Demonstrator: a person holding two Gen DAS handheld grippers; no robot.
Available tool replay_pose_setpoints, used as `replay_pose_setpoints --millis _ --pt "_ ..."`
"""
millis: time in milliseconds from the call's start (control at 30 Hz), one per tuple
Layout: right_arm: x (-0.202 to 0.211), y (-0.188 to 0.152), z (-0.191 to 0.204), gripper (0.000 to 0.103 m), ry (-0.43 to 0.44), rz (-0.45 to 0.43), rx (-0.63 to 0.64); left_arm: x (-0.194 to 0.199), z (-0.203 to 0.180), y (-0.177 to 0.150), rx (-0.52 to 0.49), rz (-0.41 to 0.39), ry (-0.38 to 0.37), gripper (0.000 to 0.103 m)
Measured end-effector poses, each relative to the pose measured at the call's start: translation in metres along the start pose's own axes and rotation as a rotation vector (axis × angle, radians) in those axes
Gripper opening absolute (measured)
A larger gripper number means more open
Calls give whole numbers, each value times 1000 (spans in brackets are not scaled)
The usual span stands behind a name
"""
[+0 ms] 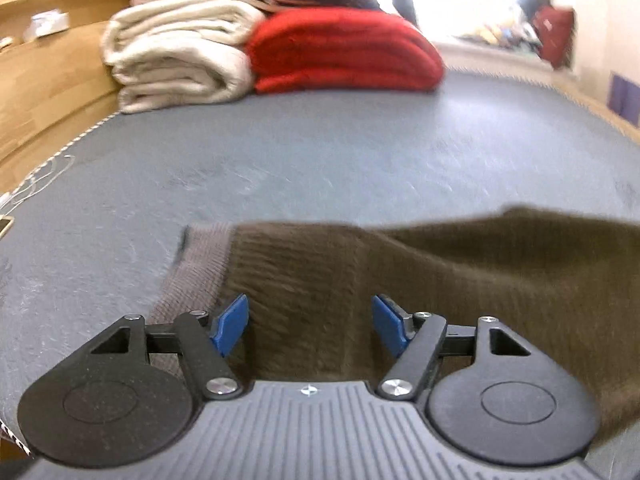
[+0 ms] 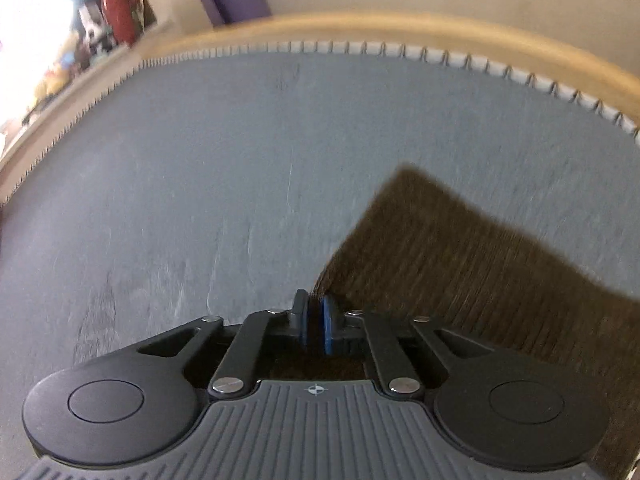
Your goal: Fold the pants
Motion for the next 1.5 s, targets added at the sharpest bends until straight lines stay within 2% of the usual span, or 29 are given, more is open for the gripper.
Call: replay_pose_setpoints --millis 33,67,133,167,267,367,433,467,533,600,633,767,867,933,1033,1133,1167,1233,1300,1433,1500 --pt "2 1 0 27 -3 -2 11 -2 5 3 27 2 13 67" --pt "8 3 0 31 -3 -16 19 -7 12 4 49 24 41 60" --pt "23 5 0 36 23 -47 26 -28 23 -3 77 149 115 48" --pt "32 7 -2 36 38 -60 30 -32 25 -4 94 162 111 48" --pt "53 11 -12 37 69 -81 60 -21 8 0 6 103 120 48" --pt "76 11 -34 38 73 -98 85 3 -14 1 -54 11 -19 49" --pt "94 9 -52 40 69 -119 84 12 -25 0 -68 5 -126 53" --pt "104 6 -64 42 61 -131 83 11 -28 -3 -68 40 -186 59" --pt "121 0 -92 45 35 -147 58 -9 -39 -19 -103 236 -295 70" --pt "132 -6 -122 45 0 -141 -13 -3 -56 -27 -260 188 -274 73" --pt "135 -9 -138 45 -18 -132 -69 0 -62 -28 -292 184 -264 73" --pt "132 -22 -196 45 -39 -58 -343 -1 -57 -26 -237 207 -289 74" --pt "120 -28 -217 46 -1 -3 -515 -5 -50 -23 -221 213 -292 74" --pt "108 -31 -214 46 15 25 -539 -4 -55 -27 -230 210 -285 75" --pt "95 -27 -203 48 10 44 -493 -3 -60 -28 -239 206 -282 76" --pt "84 -27 -199 48 -34 51 -486 -2 -63 -29 -238 204 -285 76" --pt "84 -25 -197 46 -41 43 -493 -2 -63 -29 -238 204 -286 76" --pt "84 -21 -189 26 -80 34 -448 -3 -62 -29 -237 204 -286 77" --pt "85 -20 -183 23 -102 29 -394 -3 -61 -29 -232 206 -288 77" --pt "105 -15 -170 20 -114 -40 -386 -4 -59 -28 -222 211 -292 77" --pt "128 -9 -138 20 -116 -119 -270 -3 -56 -27 -216 212 -298 77"
Point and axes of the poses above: each gripper's, at about its wrist camera, not at the fingertips, and x roughly against the way its jaws point, z to its left, y to its top, the point moved 2 cm from there along -x, roughly the way its jaws point, and after that the axes turned 5 degrees about y, right-handed, at the moved point
